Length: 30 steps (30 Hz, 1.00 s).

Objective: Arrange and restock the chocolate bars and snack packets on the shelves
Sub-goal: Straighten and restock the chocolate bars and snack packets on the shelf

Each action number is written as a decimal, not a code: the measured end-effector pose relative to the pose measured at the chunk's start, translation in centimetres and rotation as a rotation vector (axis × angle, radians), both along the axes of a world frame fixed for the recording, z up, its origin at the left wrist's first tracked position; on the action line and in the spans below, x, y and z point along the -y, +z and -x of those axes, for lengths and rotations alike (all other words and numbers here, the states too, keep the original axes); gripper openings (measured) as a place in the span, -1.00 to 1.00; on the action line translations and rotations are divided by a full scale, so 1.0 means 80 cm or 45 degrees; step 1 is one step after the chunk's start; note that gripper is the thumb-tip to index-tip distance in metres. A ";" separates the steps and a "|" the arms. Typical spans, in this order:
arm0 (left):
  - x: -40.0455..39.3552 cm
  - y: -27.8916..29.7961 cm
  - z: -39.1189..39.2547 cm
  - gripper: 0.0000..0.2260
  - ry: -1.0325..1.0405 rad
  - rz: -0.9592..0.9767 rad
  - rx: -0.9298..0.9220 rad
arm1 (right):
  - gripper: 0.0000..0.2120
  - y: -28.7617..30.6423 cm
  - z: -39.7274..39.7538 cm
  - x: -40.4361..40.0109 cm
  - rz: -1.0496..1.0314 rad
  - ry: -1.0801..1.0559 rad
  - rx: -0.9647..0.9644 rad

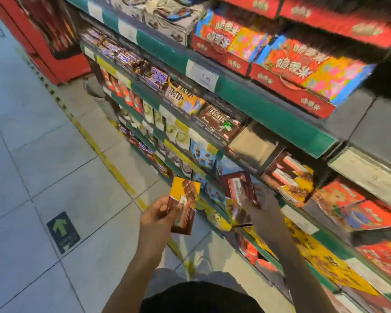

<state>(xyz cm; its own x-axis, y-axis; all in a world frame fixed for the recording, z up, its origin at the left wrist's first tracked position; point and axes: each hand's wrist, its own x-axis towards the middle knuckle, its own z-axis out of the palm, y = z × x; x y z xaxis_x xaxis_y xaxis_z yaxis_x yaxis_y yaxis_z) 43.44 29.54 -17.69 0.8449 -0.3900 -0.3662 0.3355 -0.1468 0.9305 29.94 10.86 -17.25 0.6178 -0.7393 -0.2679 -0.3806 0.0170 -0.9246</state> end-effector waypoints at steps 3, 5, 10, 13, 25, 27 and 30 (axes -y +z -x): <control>0.043 0.003 -0.026 -0.89 -0.177 -0.004 0.019 | -0.87 -0.002 -0.002 0.024 0.054 -0.112 -0.054; 0.067 0.005 -0.043 -0.86 -0.319 -0.005 0.034 | -0.86 -0.003 0.000 0.031 0.049 -0.237 -0.082; 0.115 -0.006 -0.088 -0.83 -0.760 -0.095 0.180 | -0.87 0.002 0.011 0.029 0.129 -0.490 -0.073; 0.144 -0.013 -0.105 -0.86 -0.964 -0.043 0.195 | -0.86 0.000 0.016 0.022 0.204 -0.676 -0.131; 0.271 -0.004 -0.142 -0.77 -1.412 0.154 0.353 | -0.67 0.025 -0.008 0.083 0.593 -0.787 -0.580; 0.293 -0.001 -0.141 -0.76 -1.434 0.212 0.384 | -0.57 0.020 -0.011 0.098 0.666 -0.754 -0.634; 0.316 -0.004 -0.139 -0.74 -1.427 0.226 0.571 | -0.66 0.007 -0.008 0.128 0.664 -0.689 -0.740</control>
<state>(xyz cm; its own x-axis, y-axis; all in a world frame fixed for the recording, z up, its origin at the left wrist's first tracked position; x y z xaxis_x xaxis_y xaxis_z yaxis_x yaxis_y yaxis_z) 54.55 4.23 -18.03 0.0462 -0.9989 0.0037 -0.2513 -0.0081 0.9679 30.59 0.62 -16.67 0.0304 -0.9994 0.0189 -0.8450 -0.0358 -0.5335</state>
